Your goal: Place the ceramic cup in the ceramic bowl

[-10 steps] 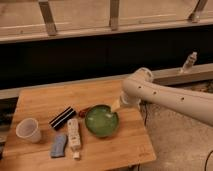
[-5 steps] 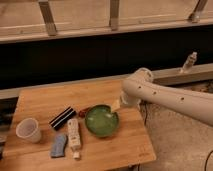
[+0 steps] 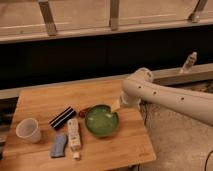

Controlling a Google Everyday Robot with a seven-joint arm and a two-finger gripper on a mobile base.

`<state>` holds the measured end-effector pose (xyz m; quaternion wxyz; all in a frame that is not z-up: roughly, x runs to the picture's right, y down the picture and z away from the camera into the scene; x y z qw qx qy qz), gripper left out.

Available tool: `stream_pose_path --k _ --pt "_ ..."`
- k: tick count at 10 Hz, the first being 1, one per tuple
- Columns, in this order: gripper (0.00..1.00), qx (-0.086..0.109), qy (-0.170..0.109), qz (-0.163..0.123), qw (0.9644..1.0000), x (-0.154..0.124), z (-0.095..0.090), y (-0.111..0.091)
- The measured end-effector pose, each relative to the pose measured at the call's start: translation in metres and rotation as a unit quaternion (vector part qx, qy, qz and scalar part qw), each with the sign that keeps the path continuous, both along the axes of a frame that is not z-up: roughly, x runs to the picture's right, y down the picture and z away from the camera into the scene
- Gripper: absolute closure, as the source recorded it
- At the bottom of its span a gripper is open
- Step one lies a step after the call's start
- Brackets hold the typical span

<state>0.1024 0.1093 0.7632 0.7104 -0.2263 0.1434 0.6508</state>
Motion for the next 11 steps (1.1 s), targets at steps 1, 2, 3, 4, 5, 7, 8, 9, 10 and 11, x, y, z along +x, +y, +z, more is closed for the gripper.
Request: stream_pose_path --k 1,2,3,4,5,7,8,9,10,11 --pt "0.20 0.000 0.000 0.000 1.0000 0.000 0.000 0.000" --pt "0.20 0.000 0.000 0.000 1.0000 0.000 0.000 0.000" --pt "0.20 0.000 0.000 0.000 1.0000 0.000 0.000 0.000" --pt "0.20 0.000 0.000 0.000 1.0000 0.000 0.000 0.000" --pt "0.20 0.000 0.000 0.000 1.0000 0.000 0.000 0.000" --pt "0.20 0.000 0.000 0.000 1.0000 0.000 0.000 0.000" --pt "0.20 0.001 0.000 0.000 1.0000 0.000 0.000 0.000" --pt "0.20 0.003 -0.001 0.000 1.0000 -0.001 -0.001 -0.002" --pt "0.20 0.012 -0.008 0.000 0.9999 -0.002 -0.001 -0.008" --pt "0.20 0.021 -0.019 -0.007 0.9996 -0.009 -0.004 -0.019"
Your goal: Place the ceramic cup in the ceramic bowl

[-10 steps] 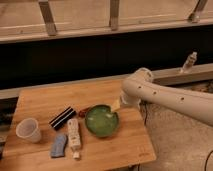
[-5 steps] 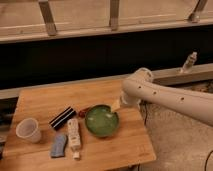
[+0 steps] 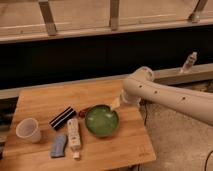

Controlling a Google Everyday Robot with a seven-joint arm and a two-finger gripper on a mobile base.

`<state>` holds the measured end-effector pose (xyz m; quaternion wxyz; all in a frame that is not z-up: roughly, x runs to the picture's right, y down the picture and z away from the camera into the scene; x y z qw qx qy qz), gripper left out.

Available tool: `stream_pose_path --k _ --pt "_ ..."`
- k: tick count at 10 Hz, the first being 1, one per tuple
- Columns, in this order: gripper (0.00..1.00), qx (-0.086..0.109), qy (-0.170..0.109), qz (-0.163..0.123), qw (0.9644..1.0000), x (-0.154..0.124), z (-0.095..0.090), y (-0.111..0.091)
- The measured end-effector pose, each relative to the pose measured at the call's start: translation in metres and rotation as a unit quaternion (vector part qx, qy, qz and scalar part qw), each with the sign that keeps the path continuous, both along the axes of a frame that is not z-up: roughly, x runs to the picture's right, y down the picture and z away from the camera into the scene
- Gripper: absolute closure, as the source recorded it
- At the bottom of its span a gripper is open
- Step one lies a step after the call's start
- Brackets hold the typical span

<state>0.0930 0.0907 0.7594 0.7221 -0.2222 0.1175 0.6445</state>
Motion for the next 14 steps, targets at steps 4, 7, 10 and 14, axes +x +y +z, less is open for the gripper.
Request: stream_pose_path --k 4,7,10,14 --pt "0.20 0.036 -0.053 -0.070 0.9955 -0.094 -0.015 -0.033" --pt "0.20 0.051 -0.080 -0.105 0.9899 -0.143 -0.029 -0.038" --pt "0.20 0.051 -0.079 -0.105 0.9900 -0.142 -0.029 -0.038" --pt "0.20 0.051 -0.079 -0.105 0.9900 -0.142 -0.029 -0.038"
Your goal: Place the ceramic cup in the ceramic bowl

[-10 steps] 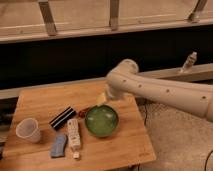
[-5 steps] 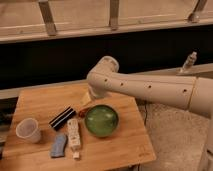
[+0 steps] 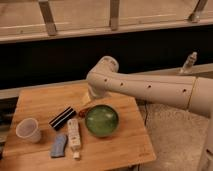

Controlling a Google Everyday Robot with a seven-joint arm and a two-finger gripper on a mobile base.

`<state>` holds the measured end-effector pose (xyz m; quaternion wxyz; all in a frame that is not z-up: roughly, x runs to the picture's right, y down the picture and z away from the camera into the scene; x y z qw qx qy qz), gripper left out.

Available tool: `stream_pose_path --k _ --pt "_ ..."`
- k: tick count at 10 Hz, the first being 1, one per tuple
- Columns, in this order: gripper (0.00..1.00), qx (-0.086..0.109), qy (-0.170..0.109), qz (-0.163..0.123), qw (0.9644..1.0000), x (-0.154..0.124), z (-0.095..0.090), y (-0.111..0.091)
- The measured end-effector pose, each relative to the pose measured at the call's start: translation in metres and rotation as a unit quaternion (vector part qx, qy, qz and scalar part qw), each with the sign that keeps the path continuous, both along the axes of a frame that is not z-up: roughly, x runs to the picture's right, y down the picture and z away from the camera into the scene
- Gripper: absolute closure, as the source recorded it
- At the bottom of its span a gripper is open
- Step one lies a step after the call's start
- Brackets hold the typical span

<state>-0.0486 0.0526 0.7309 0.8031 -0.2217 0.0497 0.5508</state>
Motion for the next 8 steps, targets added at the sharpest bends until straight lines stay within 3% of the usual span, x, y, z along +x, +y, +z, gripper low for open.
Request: stream_pose_path --k 3,5,8 --pt "0.20 0.011 -0.017 -0.015 0.9997 -0.012 -0.005 -0.007" --pt "0.20 0.022 -0.047 -0.037 0.9980 -0.048 -0.012 -0.020" --pt "0.20 0.037 -0.123 -0.066 0.9895 -0.133 -0.027 -0.043"
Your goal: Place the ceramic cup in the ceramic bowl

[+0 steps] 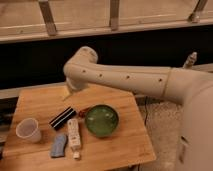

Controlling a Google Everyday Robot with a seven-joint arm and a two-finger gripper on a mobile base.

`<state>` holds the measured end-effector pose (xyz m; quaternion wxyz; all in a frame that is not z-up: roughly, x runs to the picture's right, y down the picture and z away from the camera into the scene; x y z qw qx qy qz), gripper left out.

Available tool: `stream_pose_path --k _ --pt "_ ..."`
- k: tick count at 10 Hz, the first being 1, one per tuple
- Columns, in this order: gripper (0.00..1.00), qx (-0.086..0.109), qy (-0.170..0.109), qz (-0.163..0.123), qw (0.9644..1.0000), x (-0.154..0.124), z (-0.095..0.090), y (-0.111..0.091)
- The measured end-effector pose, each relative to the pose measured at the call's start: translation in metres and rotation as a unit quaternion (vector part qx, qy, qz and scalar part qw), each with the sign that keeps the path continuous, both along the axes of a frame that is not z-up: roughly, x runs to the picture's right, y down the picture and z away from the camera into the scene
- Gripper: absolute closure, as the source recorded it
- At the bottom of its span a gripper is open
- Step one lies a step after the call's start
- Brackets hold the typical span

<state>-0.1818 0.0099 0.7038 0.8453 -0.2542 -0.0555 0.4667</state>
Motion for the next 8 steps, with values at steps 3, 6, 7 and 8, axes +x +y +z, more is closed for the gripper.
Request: stream_pose_path --k 3,6,7,8 --pt "0.20 0.003 -0.053 -0.016 0.9985 -0.050 -0.014 -0.004" --pt "0.20 0.004 -0.052 -0.016 0.9985 -0.050 -0.014 -0.004" --pt "0.20 0.003 -0.052 -0.015 0.9985 -0.048 -0.014 -0.004" --pt "0.20 -0.002 -0.052 -0.020 0.9984 -0.046 -0.012 -0.002"
